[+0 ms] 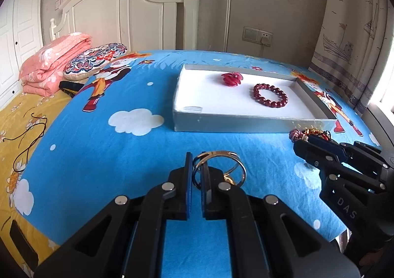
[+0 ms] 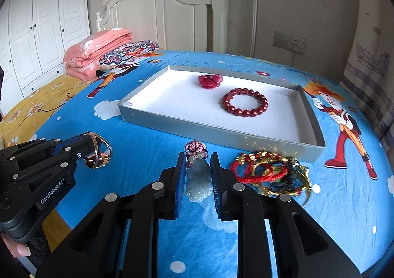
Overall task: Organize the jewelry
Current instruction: 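Carry the gold ring and jade pendant in both grippers over the tray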
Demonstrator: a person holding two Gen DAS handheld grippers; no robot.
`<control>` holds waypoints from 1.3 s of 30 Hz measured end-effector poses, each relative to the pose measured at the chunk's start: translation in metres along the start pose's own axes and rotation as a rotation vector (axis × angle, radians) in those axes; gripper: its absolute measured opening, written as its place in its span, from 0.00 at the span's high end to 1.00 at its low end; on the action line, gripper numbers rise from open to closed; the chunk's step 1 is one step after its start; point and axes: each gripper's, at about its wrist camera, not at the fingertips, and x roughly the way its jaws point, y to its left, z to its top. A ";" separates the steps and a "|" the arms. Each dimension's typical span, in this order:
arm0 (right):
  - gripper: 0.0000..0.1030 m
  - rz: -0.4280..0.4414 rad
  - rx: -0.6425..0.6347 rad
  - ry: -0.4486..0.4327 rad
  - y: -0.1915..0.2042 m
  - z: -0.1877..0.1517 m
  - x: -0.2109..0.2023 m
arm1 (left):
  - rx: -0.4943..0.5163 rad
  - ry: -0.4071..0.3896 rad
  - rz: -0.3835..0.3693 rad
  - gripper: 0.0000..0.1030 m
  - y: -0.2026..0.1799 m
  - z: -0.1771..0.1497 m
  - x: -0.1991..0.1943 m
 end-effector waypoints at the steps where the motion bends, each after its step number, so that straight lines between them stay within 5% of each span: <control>1: 0.81 -0.006 0.011 -0.007 -0.005 -0.002 -0.003 | 0.005 -0.004 -0.006 0.94 -0.006 0.001 0.001; 22: 0.81 -0.052 0.104 -0.081 -0.059 -0.017 -0.033 | 0.090 -0.070 -0.073 0.94 -0.081 0.004 -0.001; 39: 0.81 -0.062 0.090 -0.098 -0.071 0.057 0.007 | 0.041 -0.092 -0.058 0.94 -0.057 0.085 0.035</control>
